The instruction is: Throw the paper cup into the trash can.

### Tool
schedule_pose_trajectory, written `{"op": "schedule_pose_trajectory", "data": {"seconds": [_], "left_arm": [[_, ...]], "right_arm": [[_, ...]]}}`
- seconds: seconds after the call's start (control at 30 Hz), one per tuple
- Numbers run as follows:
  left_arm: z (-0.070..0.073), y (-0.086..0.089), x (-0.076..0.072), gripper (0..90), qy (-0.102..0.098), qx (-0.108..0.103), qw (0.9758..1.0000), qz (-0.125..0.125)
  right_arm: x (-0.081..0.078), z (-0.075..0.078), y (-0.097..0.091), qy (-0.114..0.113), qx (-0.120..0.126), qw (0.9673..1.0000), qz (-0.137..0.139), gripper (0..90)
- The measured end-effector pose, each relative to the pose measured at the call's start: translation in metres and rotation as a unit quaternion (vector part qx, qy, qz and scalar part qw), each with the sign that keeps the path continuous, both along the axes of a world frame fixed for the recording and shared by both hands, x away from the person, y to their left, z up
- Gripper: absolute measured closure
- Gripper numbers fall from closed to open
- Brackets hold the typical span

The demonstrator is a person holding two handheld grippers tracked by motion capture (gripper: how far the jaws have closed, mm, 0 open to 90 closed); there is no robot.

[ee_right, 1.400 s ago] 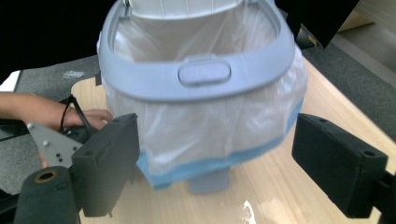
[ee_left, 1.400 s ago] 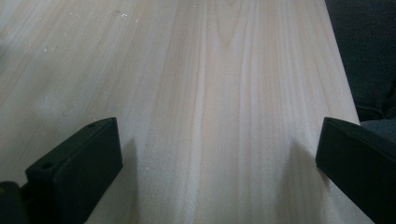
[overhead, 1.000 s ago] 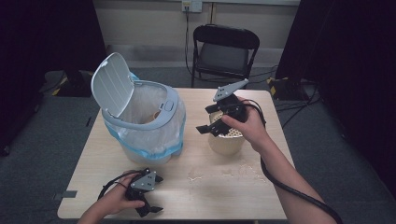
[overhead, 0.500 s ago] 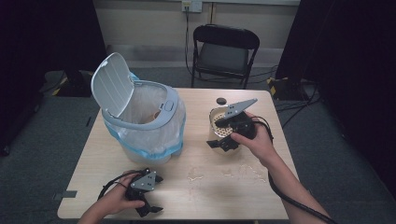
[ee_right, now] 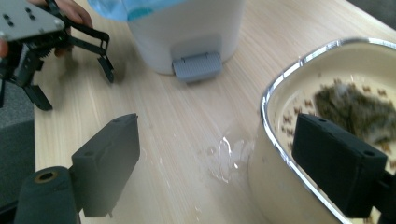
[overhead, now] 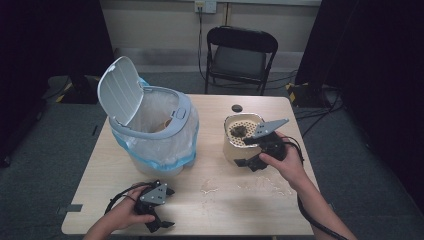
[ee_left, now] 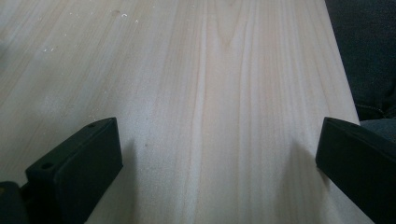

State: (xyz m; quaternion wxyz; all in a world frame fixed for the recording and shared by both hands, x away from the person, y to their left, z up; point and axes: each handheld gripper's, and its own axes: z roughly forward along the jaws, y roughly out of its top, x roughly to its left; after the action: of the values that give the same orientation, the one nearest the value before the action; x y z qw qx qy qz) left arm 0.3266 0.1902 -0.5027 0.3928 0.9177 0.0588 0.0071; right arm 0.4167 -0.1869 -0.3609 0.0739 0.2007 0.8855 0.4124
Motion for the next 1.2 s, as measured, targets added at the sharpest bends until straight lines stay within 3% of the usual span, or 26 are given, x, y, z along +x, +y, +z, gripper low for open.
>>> {"op": "schedule_pose_trajectory", "data": {"seconds": [0.53,0.7,0.73,0.97,1.2], "left_arm": [[0.001,0.0,0.0,0.0,0.002,0.003,1.0,0.001],[0.001,0.0,0.0,0.0,0.002,0.003,1.0,0.001],[0.001,0.0,0.0,0.0,0.002,0.003,1.0,0.001],[0.0,0.0,0.0,0.0,-0.001,-0.001,1.0,-0.002],[0.0,0.0,0.0,0.0,-0.001,-0.002,1.0,-0.001]], "right_arm": [[-0.018,-0.05,-0.028,0.018,-0.012,0.9997,-0.011,14.7],[-0.024,-0.063,-0.031,0.02,-0.006,0.9997,-0.012,14.7],[-0.027,-0.071,-0.031,0.025,-0.007,0.9996,-0.012,14.7],[-0.038,-0.101,-0.033,0.036,-0.021,0.9991,-0.007,14.7],[-0.043,-0.119,-0.034,0.035,-0.035,0.9987,-0.015,14.9]]}}
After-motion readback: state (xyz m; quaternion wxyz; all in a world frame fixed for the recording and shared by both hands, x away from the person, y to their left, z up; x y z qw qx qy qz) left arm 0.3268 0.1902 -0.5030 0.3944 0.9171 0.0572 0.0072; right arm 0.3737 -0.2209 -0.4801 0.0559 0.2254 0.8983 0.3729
